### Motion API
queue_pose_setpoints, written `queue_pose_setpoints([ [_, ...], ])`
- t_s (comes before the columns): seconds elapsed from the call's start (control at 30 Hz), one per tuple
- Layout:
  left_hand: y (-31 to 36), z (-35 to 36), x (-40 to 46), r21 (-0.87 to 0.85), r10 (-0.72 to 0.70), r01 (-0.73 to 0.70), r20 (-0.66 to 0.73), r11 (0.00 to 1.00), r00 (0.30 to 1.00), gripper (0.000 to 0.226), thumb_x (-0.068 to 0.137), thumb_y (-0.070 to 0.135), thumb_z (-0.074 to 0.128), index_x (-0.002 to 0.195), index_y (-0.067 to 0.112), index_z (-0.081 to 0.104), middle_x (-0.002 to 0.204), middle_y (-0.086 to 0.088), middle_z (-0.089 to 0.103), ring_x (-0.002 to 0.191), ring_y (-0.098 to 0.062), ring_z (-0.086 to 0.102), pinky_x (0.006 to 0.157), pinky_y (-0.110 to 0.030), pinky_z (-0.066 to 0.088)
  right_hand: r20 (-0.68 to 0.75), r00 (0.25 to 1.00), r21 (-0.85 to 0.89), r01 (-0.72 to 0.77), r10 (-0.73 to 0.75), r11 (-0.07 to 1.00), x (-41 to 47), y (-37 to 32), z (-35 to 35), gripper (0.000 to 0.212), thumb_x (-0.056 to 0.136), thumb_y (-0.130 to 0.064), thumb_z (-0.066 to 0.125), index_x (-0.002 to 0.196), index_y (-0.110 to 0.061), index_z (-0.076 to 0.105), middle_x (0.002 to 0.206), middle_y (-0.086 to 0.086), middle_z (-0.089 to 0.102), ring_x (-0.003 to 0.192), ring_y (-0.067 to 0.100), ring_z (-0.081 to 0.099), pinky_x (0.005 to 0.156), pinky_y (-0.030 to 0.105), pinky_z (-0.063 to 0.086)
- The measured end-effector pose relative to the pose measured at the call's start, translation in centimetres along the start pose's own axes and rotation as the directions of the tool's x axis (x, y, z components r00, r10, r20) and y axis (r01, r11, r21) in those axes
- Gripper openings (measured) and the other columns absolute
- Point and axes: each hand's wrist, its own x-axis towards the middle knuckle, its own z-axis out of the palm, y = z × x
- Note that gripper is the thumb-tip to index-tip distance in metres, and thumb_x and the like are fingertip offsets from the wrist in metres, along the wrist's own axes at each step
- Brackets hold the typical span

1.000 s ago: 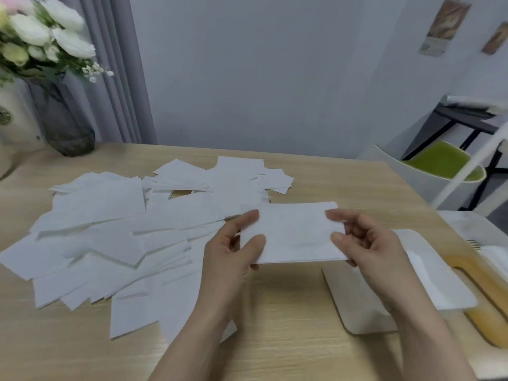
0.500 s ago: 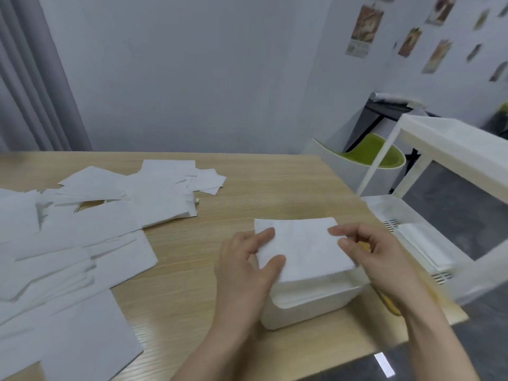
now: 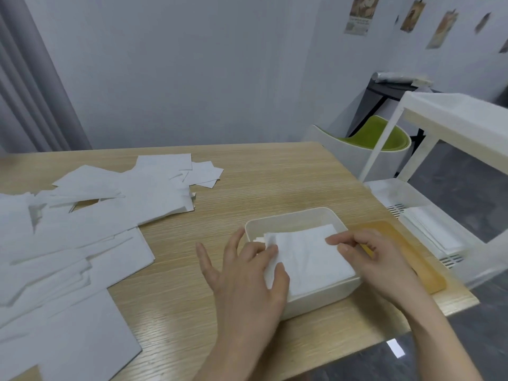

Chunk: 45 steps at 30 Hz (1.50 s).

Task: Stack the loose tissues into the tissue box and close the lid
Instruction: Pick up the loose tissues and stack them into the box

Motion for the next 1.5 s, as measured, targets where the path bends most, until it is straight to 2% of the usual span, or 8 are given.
queue_pose_setpoints([
  [0.1,0.0,-0.2,0.0,0.083,0.049,-0.048,-0.014,0.995,0.999,0.032,0.081,0.041,0.045,0.088,0.034,0.075,0.086,0.023,0.061,0.126,-0.018,0.054,0.116,-0.049,-0.010,-0.017,1.000,0.062,-0.007,0.008,0.998,0.2,-0.1,0.2,0.029,0.089,-0.009,0.063,0.089,-0.037,0.073,0.104,-0.005,0.060,0.094,-0.006,0.052,0.081,0.007,0.038],
  [0.2,-0.1,-0.3,0.2,0.104,0.079,-0.079,0.005,0.991,0.997,0.031,0.081,0.042,0.045,0.089,0.034,0.074,0.088,0.022,0.061,0.125,-0.020,0.054,0.116,-0.051,-0.007,-0.029,1.000,0.060,0.002,0.000,0.998,0.2,0.2,0.5,0.028,0.088,-0.008,0.064,0.092,-0.034,0.073,0.104,-0.004,0.060,0.093,-0.005,0.053,0.076,0.003,0.037],
  [0.4,-1.1,0.2,0.0,-0.021,0.071,-0.070,0.075,0.997,0.995,0.040,0.081,0.047,0.043,0.100,0.031,0.074,0.136,0.013,0.055,0.140,-0.013,0.029,0.116,-0.038,0.003,-0.084,0.995,0.078,0.060,-0.054,0.995,-0.1,0.2,1.1,0.030,0.086,-0.001,0.065,0.086,-0.030,0.074,0.091,-0.020,0.068,0.100,-0.003,0.050,0.074,-0.001,0.035],
  [0.57,-1.4,0.1,0.2,-0.174,0.002,0.015,0.099,0.985,0.995,0.069,0.072,0.056,0.026,0.125,0.031,0.063,0.152,0.029,0.020,0.143,0.006,-0.001,0.111,-0.017,0.007,-0.125,0.990,0.095,0.078,-0.066,0.992,-0.2,0.2,1.9,0.033,0.086,0.000,0.064,0.084,-0.031,0.074,0.091,-0.028,0.065,0.101,-0.001,0.049,0.075,0.001,0.035],
  [0.77,-3.9,-1.2,1.1,-0.335,-0.041,0.040,0.005,0.941,0.999,0.048,0.078,0.038,0.043,0.116,0.026,0.068,0.148,0.027,0.035,0.143,0.000,0.020,0.112,-0.020,0.019,-0.114,0.988,0.072,0.116,-0.107,0.991,0.5,-1.7,4.5,0.035,0.086,-0.001,0.065,0.081,-0.035,0.072,0.093,-0.031,0.065,0.099,-0.002,0.049,0.076,0.004,0.036],
  [0.9,-6.7,-3.4,2.3,-0.377,-0.063,0.054,-0.013,0.925,0.998,0.043,0.076,0.017,0.050,0.114,0.026,0.069,0.144,0.028,0.040,0.138,0.006,0.027,0.106,-0.004,0.017,-0.096,0.985,0.055,0.151,-0.145,0.987,0.8,-3.6,7.0,0.032,0.086,-0.006,0.066,0.082,-0.038,0.070,0.093,-0.032,0.064,0.098,0.002,0.050,0.076,0.003,0.035],
  [1.27,-9.2,-4.9,4.2,-0.363,-0.090,0.078,-0.017,0.928,0.996,0.049,0.075,0.015,0.048,0.120,0.023,0.067,0.139,0.034,0.040,0.133,0.013,0.029,0.105,-0.001,0.018,-0.127,0.989,-0.061,0.066,-0.073,0.996,2.0,-6.4,9.5,0.019,0.089,-0.016,0.063,0.099,-0.031,0.071,0.090,-0.026,0.058,0.103,0.006,0.048,0.076,0.029,0.040],
  [1.5,-8.7,-4.2,4.3,-0.381,-0.106,0.086,-0.032,0.921,0.994,0.054,0.075,0.012,0.043,0.124,0.022,0.064,0.139,0.034,0.038,0.135,0.010,0.028,0.109,-0.006,0.019,-0.103,0.993,-0.151,0.044,-0.060,0.988,2.4,-6.3,9.3,0.020,0.091,-0.018,0.061,0.106,-0.029,0.069,0.091,-0.022,0.057,0.110,0.005,0.045,0.074,0.030,0.040],
])
